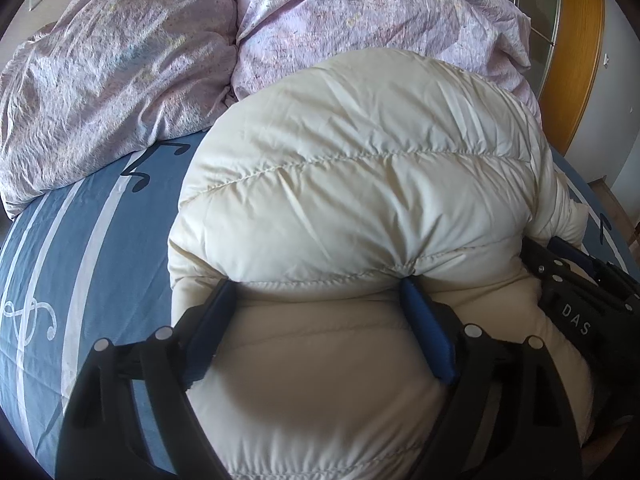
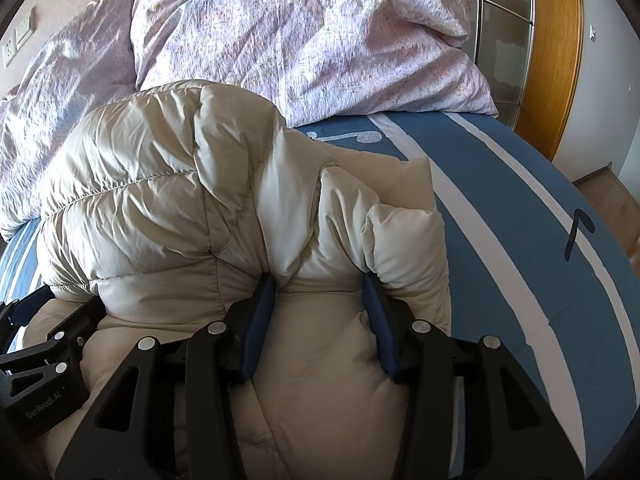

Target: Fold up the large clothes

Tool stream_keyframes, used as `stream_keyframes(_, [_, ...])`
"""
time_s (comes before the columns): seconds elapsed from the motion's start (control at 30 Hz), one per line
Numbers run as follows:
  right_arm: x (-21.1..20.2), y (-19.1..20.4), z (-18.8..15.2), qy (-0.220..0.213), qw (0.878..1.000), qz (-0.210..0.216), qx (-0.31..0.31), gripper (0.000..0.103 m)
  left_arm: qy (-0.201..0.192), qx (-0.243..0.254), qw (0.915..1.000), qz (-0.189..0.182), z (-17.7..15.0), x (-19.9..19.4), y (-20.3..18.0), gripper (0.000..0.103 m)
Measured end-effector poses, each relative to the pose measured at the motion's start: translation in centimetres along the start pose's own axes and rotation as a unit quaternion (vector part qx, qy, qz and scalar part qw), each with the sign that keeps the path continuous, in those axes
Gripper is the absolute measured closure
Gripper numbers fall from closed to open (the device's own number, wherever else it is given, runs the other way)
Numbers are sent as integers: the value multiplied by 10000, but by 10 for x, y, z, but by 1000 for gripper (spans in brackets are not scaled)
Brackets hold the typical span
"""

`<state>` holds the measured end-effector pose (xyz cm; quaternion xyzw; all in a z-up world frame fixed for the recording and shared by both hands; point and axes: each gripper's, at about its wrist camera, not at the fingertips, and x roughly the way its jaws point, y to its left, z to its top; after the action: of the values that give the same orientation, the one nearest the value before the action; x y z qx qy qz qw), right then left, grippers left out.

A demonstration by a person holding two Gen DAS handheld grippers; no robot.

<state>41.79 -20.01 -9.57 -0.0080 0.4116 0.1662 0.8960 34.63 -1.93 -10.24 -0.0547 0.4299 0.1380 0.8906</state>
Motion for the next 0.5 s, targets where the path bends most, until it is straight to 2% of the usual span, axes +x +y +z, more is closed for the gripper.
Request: stream_keyframes(0.5, [1,0,0,-1,10000,-7,-3,55,-21,21,10000,17,-1,0,0,17])
